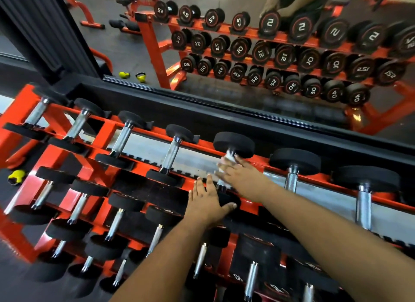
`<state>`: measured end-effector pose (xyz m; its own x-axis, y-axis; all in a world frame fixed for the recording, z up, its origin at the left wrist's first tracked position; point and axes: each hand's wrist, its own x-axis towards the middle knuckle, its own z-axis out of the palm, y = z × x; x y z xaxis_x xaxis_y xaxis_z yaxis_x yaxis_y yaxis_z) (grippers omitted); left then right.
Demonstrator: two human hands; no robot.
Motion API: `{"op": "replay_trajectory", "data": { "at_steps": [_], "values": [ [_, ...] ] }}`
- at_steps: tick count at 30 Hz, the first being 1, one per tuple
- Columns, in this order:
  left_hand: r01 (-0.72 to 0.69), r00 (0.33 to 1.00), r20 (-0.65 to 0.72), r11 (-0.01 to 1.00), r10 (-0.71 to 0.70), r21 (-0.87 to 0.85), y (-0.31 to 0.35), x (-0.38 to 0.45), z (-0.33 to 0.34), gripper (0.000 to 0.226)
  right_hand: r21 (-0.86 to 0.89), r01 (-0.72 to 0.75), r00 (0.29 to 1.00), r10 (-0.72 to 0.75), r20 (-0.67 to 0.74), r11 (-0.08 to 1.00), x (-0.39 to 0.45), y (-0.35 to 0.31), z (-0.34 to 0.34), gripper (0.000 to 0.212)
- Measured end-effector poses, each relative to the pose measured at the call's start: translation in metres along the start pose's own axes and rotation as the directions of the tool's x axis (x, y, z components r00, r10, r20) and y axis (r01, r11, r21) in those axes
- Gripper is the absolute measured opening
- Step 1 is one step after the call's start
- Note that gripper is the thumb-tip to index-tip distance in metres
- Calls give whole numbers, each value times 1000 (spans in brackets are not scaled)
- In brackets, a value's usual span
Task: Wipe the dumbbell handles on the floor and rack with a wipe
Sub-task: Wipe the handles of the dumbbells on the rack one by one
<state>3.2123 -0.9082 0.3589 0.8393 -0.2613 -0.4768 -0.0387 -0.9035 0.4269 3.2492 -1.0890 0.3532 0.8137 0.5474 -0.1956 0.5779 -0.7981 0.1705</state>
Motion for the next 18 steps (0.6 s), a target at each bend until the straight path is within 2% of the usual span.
{"op": "replay_trajectory", "data": {
  "at_steps": [2,3,4,6,7,9,13,15,16,18],
  "values": [
    [-1,1000,-9,1000,1,3,-1,0,1,118,46,124,992,-125,18,991,-4,-3,4,65],
    [-3,1000,-9,1000,3,5,-1,1,1,118,12,150,989,-150,2,989,-4,1,5,64],
    [-2,1000,-4,1000,2,7,0,1,1,118,-64,122,992,-124,-30,991,-1,8,6,64],
    [4,1000,-7,1000,-4,8,0,1,1,118,-172,-59,997,50,-57,983,7,10,1,60],
    [5,1000,-10,1000,-5,7,-1,1,1,118,-178,-122,991,112,-67,976,10,5,0,59],
    [1,1000,-13,1000,-1,6,-1,2,1,118,-112,-144,989,138,-58,983,14,-7,3,58],
    [-5,1000,-27,1000,5,-10,-2,3,3,117,129,160,986,-164,17,979,-7,-2,3,58],
    [-11,999,-36,1000,11,-2,-2,3,4,117,174,222,973,-230,28,959,-18,8,2,59],
    [-12,999,-32,1000,12,7,-2,3,3,118,162,192,980,-197,19,968,-21,13,4,62],
    [-7,1000,-16,1000,7,11,-2,3,2,119,103,15,1000,-13,-16,995,-19,15,6,72]
  ]
}}
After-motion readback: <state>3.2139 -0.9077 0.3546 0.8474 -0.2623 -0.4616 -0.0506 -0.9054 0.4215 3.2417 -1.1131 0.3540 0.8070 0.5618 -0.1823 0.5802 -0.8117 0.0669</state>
